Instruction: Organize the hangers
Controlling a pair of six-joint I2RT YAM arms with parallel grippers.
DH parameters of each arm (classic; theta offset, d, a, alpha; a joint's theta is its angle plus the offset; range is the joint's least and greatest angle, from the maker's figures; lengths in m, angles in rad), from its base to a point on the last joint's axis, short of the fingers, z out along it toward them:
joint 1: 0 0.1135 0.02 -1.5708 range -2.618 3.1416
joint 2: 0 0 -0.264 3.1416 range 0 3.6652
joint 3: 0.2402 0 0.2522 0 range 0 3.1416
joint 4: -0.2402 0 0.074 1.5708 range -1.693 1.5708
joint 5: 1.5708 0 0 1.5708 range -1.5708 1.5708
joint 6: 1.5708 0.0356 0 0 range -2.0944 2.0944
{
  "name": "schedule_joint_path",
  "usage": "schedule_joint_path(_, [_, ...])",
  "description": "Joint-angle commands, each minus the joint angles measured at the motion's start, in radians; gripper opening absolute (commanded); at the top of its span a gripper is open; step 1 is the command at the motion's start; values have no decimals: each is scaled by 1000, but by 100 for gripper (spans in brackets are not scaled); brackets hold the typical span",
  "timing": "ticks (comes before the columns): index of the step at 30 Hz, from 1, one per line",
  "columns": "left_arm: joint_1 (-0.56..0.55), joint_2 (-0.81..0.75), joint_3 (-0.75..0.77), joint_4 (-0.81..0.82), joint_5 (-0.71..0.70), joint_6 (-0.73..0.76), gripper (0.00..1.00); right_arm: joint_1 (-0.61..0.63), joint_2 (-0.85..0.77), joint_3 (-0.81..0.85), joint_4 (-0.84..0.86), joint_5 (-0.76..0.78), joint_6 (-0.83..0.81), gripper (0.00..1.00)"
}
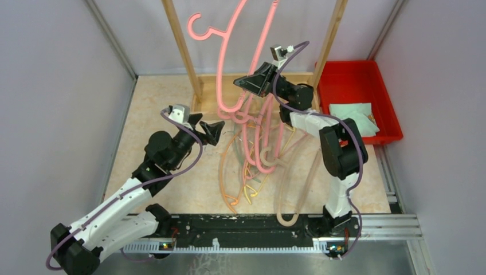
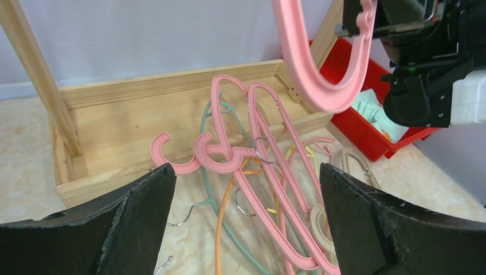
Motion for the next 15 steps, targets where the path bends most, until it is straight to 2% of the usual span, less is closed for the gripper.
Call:
schedule_joint_path(1, [-1, -18, -13, 12, -21, 3, 100, 13, 6, 135, 192, 32, 27, 0])
schedule_joint_path(15, [-1, -49, -21, -12, -50, 11, 100, 43, 101, 353, 195, 73, 143, 0])
